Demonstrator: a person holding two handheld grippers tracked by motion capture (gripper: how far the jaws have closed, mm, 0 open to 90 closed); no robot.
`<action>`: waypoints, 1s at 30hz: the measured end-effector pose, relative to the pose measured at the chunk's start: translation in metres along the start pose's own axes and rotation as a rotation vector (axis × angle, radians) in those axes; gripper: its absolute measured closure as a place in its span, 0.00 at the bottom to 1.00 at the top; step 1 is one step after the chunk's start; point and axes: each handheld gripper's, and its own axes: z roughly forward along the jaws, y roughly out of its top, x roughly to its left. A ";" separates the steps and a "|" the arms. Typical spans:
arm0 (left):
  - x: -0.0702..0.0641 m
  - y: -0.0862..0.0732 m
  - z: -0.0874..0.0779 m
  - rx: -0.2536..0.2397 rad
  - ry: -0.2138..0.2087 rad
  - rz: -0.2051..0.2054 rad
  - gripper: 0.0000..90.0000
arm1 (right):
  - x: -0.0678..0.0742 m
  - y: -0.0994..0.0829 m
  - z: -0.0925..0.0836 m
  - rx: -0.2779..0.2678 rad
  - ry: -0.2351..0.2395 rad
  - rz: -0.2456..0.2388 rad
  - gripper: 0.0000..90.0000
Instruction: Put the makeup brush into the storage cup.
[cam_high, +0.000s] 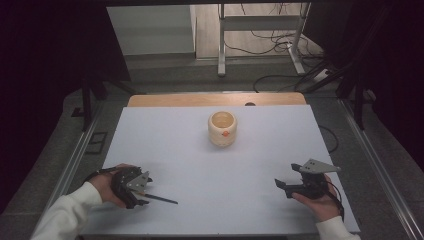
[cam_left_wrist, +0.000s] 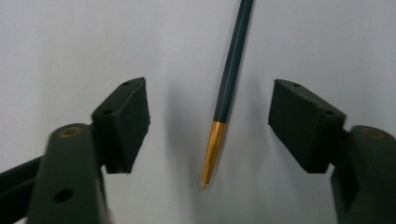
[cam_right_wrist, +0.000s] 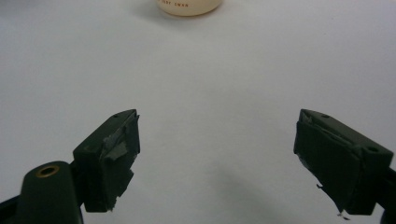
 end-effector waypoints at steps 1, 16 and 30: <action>0.001 0.000 0.000 0.004 -0.004 0.002 0.36 | 0.000 0.000 0.000 0.000 0.000 0.000 0.17; 0.008 0.003 0.006 0.077 -0.098 0.018 0.56 | 0.000 0.000 0.000 0.001 -0.001 -0.003 0.17; 0.014 0.003 0.007 0.073 -0.168 0.012 0.70 | 0.000 0.000 0.000 0.004 -0.001 -0.006 0.17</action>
